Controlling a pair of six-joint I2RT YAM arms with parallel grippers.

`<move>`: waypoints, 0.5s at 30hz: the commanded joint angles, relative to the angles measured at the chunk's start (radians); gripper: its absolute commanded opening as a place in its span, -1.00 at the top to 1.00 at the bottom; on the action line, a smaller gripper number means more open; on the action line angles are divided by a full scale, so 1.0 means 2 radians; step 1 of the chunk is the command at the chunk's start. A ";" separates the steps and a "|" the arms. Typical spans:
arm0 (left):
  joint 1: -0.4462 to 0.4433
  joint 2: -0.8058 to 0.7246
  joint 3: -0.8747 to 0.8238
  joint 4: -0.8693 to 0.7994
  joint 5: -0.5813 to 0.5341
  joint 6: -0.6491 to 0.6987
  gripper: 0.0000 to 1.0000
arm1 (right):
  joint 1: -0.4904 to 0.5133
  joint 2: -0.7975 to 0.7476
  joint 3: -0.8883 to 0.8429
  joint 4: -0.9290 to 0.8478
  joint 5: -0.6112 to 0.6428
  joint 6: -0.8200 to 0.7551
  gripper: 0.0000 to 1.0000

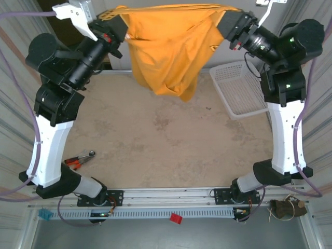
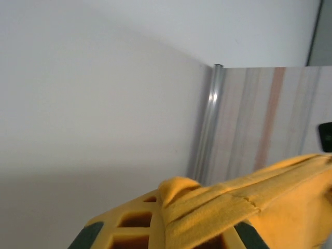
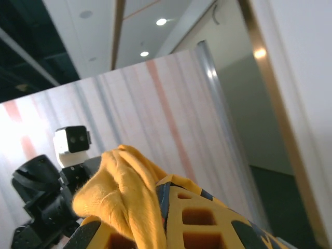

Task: Fold the inside-out t-shirt

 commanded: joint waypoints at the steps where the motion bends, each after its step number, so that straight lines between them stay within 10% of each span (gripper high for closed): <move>1: 0.102 0.067 0.037 -0.064 -0.040 -0.092 1.00 | -0.042 0.121 0.014 -0.110 0.058 0.020 1.00; 4: 0.164 0.128 0.115 -0.140 0.053 -0.171 1.00 | -0.054 0.207 0.076 -0.125 -0.040 0.080 1.00; 15: 0.112 0.032 -0.014 -0.063 0.063 -0.158 1.00 | -0.041 0.084 -0.153 0.046 -0.050 0.130 1.00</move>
